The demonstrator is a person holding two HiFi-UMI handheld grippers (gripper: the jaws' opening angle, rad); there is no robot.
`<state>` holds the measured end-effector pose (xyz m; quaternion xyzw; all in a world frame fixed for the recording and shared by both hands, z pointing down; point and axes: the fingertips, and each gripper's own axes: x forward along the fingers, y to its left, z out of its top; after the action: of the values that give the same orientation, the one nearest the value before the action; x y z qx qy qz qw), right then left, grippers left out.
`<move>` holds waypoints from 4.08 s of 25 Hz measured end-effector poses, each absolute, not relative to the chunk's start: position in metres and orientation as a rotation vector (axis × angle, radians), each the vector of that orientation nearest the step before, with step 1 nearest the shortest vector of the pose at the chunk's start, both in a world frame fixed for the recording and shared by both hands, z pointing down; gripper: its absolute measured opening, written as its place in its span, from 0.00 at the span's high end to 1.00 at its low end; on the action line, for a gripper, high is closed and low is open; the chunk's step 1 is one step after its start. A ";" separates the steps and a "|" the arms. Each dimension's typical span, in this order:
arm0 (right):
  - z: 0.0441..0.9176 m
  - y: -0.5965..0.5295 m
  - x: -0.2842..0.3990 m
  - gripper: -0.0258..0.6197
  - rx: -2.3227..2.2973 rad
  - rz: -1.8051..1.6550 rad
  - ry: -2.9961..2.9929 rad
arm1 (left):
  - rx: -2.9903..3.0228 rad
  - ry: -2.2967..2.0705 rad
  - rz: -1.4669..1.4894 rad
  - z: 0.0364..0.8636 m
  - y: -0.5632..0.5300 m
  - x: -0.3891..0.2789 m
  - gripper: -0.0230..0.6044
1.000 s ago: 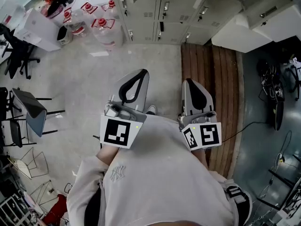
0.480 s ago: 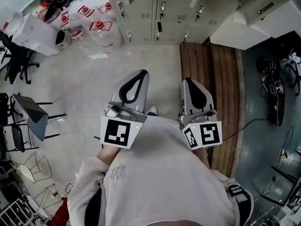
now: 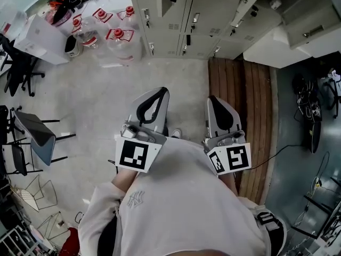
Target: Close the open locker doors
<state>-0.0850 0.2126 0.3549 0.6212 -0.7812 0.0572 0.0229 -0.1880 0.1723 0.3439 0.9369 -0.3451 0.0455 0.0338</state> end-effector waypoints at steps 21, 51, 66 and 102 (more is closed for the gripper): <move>0.325 0.037 -0.128 0.94 2.033 0.085 -2.383 | 2.915 -1.008 0.119 0.329 -0.011 -0.242 0.95; 0.252 -0.135 -0.107 0.81 1.157 -0.030 -3.086 | 2.792 -1.484 0.057 0.310 -0.164 -0.199 0.95; 0.252 -0.181 -0.153 0.81 1.164 -0.057 -3.026 | 2.819 -1.431 0.046 0.299 -0.210 -0.239 0.95; 0.258 -0.345 -0.186 0.81 1.671 -0.153 -2.749 | 2.868 -1.373 -0.021 0.293 -0.277 -0.315 0.95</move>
<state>-0.1860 -0.3447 0.2578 0.5184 -0.8529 -0.0476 -0.0397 -0.3154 -0.2772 0.2929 0.9018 -0.4317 -0.0066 -0.0189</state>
